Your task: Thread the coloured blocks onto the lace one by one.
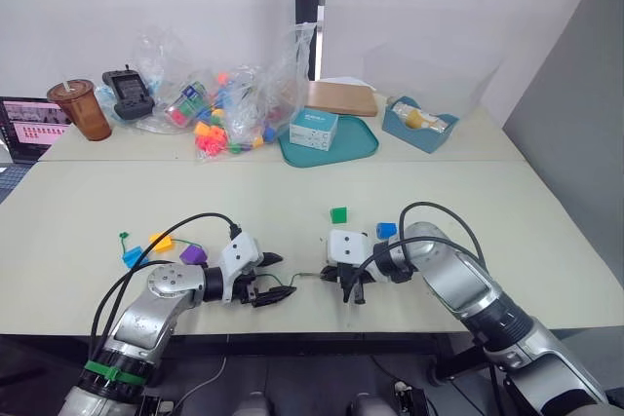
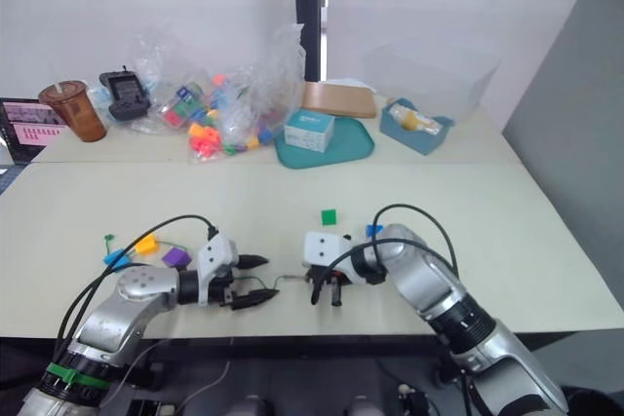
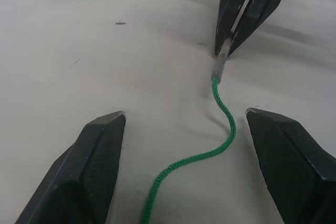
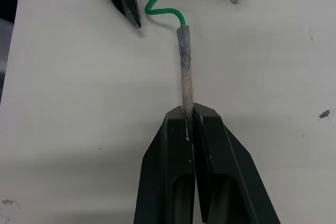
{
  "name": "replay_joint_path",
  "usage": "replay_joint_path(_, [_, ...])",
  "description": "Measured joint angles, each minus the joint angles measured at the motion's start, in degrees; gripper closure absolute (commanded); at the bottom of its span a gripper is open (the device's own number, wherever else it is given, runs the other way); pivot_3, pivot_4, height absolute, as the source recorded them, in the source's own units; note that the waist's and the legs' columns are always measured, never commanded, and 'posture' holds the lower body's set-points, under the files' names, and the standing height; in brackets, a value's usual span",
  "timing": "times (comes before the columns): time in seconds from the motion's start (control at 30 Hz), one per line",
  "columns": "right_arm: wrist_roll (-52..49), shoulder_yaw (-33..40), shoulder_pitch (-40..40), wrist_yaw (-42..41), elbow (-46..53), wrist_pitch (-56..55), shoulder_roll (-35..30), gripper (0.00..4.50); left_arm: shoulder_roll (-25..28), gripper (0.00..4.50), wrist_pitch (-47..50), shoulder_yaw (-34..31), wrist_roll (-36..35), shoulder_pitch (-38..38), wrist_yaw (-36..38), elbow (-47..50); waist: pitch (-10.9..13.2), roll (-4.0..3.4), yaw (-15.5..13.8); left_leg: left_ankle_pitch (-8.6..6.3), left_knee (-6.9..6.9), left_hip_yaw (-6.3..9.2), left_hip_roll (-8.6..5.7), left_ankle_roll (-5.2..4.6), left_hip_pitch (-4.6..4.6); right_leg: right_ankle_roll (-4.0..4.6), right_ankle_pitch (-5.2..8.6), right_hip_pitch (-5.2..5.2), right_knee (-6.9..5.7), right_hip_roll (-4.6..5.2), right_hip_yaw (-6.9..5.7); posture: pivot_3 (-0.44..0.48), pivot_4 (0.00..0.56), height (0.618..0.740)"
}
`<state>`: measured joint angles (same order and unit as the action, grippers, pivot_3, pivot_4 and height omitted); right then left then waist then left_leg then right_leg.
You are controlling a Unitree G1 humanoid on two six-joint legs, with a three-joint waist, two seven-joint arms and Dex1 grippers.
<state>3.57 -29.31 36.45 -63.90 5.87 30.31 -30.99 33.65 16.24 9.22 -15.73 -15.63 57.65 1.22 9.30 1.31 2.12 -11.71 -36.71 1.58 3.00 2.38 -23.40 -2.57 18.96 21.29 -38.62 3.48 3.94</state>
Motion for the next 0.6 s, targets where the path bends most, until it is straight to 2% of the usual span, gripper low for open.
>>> replay_joint_path(0.27, [0.3,-0.8,0.5,-0.2,0.2,0.1,-0.1,4.5,-4.9,0.66,-2.2,3.2,2.1,-5.1,1.3,-5.4,0.0,0.0,-0.1,0.0,-0.02,0.0,-0.01,0.0,0.05,0.0,0.0,-0.06,0.01,0.0,0.0,0.0,0.15,0.74])
replay_joint_path(0.37, [0.3,-0.9,0.6,-0.1,0.2,0.3,-0.1,4.5,-5.1,1.41,-2.2,3.3,2.1,-5.4,1.9,-5.9,0.0,0.0,-0.1,0.0,-0.02,0.01,-0.01,0.0,0.06,0.0,0.0,-0.07,0.0,0.0,0.0,0.0,0.15,0.74])
replay_joint_path(0.6, [0.3,-0.9,0.7,-0.3,0.5,1.1,-0.1,4.5,-5.3,3.78,-2.2,3.5,2.3,-5.5,2.7,-6.1,0.0,0.0,-0.2,0.0,-0.02,0.01,-0.01,0.0,0.06,0.0,0.0,-0.07,0.01,0.0,0.0,0.0,0.15,0.74])
